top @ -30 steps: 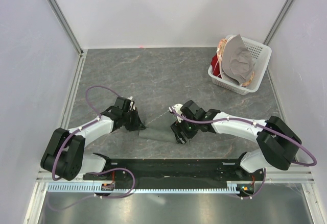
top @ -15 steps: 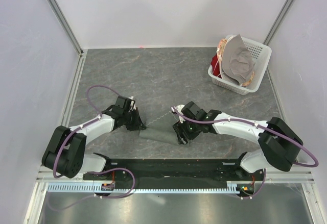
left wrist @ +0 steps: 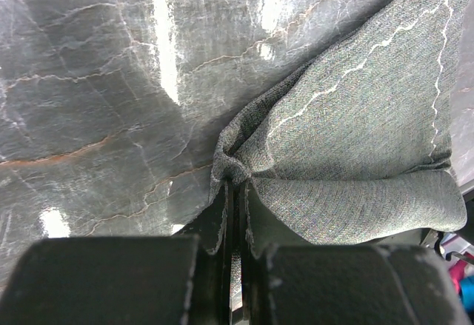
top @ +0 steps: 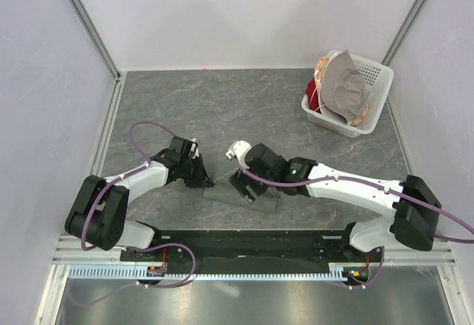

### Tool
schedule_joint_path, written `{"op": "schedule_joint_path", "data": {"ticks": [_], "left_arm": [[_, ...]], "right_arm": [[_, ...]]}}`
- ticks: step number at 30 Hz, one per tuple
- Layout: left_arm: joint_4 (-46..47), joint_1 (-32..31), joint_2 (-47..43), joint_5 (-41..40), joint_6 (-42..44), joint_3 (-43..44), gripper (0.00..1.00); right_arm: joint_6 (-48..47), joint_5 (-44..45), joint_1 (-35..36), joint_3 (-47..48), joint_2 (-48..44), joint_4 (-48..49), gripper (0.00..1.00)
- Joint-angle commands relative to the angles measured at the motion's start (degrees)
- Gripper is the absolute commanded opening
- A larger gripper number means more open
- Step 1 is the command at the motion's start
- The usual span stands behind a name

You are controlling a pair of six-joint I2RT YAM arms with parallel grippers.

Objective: Fold the napkin, place the utensils inside, and roll it up
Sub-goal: Roll the napkin with the utensil

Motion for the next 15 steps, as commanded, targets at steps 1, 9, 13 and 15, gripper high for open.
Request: {"op": "schedule_joint_path", "data": {"ticks": [1,9,13,15], "left_arm": [[-1.76,0.05,1.05,0.22,2.24,1.29,0.02],[-2.02,0.05,1.84,0.74,2.42,1.82,0.02],[-2.28,-0.04,1.84,0.83,2.51,1.99,0.02],[-2.37,-0.04,1.84,0.83,2.51,2.08,0.02]], "right_arm": [[-5.74,8.98,6.26,2.18,5.79,3.35,0.85],[-8.3,7.76,11.46,2.88,13.36,9.95,0.78],[-8.65,7.84,11.55,1.75,15.04,11.01,0.73],[-9.0,9.41,11.55,1.48,15.83,11.01,0.73]]}}
